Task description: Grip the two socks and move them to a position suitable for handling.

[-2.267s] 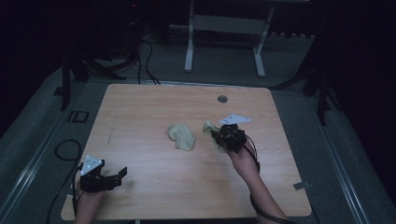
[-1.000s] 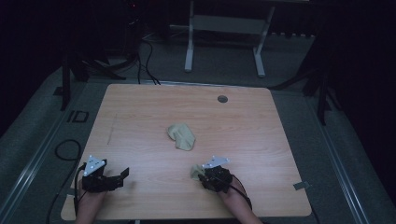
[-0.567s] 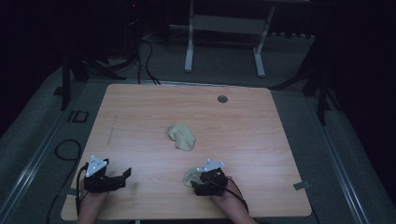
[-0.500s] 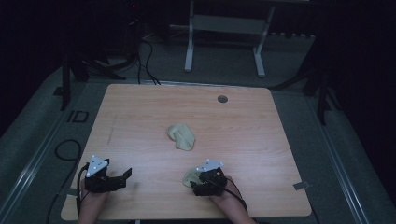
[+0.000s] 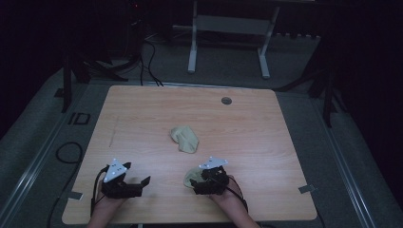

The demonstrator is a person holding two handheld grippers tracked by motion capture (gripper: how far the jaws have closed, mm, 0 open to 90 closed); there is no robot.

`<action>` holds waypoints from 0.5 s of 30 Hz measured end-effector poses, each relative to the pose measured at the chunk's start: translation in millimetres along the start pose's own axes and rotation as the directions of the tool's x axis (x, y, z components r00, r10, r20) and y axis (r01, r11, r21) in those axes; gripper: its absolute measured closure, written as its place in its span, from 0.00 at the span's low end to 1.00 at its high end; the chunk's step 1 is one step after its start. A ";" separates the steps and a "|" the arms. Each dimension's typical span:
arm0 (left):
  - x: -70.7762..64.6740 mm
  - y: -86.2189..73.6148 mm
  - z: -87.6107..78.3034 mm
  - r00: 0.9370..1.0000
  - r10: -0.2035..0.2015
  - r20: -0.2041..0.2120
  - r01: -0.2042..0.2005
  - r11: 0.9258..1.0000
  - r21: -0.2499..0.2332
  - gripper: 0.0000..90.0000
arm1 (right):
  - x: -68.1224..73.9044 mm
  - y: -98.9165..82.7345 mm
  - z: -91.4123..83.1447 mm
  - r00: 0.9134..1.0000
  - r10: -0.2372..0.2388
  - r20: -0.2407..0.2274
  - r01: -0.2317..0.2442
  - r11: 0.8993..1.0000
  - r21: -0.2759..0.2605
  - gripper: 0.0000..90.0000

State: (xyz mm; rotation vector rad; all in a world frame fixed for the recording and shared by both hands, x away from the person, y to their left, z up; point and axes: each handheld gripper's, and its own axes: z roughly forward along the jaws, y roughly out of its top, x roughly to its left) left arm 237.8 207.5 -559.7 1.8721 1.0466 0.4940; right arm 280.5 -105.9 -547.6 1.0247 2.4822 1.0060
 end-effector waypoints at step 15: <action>-78.9 31.2 56.5 0.914 0.253 0.317 -0.291 0.953 0.079 0.80 | 5.1 -7.9 -20.3 0.998 -0.047 -0.047 0.047 0.999 0.004 0.63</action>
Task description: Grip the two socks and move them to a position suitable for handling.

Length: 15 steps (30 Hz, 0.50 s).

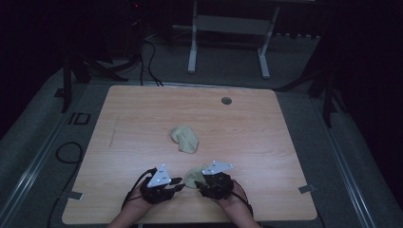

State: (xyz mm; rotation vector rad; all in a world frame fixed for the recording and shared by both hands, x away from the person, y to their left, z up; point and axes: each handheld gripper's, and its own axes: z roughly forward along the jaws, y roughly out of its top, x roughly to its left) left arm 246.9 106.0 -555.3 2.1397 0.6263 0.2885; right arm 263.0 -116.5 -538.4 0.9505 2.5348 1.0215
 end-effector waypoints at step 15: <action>13.3 11.7 39.0 0.999 0.026 -0.028 -0.023 0.994 0.111 0.99 | 8.9 -11.7 14.3 0.998 -0.061 0.005 0.061 0.994 0.087 0.67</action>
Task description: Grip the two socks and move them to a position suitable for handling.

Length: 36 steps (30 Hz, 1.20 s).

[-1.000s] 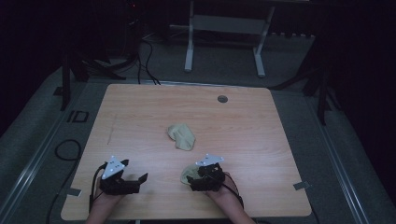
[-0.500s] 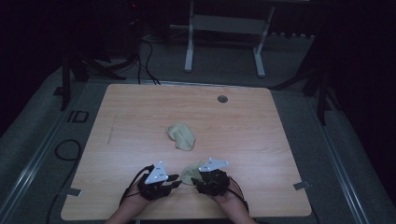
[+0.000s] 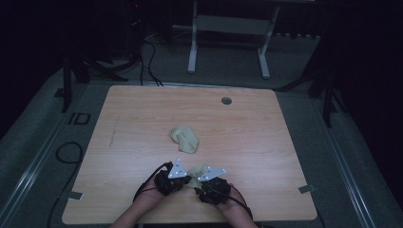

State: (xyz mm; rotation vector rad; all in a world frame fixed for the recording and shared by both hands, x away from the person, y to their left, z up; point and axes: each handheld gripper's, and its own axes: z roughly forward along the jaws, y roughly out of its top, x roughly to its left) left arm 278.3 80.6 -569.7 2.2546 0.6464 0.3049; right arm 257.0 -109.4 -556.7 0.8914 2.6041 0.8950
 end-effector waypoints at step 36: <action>1.8 -0.5 2.6 0.998 0.066 -0.025 -0.066 0.998 -0.016 0.99 | -50.2 -0.1 -80.8 0.990 0.131 0.043 -0.124 0.981 -0.148 0.91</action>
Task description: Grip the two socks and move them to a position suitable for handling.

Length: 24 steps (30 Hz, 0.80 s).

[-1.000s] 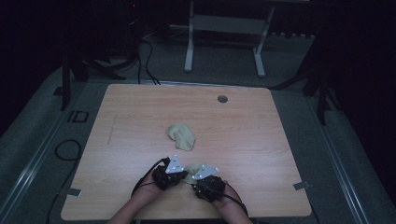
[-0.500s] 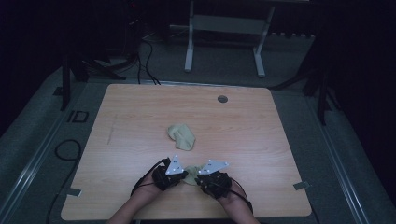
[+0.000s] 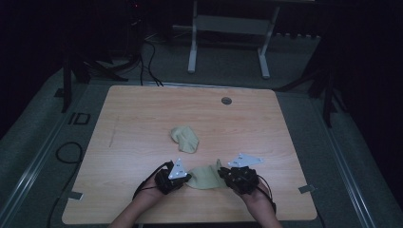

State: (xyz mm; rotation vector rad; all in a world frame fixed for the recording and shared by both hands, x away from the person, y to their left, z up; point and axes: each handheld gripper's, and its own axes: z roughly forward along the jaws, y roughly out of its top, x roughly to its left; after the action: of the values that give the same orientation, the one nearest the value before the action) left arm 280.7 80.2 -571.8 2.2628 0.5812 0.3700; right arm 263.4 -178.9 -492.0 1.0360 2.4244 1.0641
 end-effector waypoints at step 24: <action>2.9 1.1 0.4 1.000 0.009 0.012 -0.009 1.000 0.009 0.99 | -36.4 -41.6 5.5 0.993 0.085 0.078 -0.092 0.991 0.097 0.85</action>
State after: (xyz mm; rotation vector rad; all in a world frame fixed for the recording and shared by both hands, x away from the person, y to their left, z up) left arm 283.7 80.8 -571.0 2.2755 0.5682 0.3582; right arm 270.9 -221.6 -526.8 1.2037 2.4143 0.9222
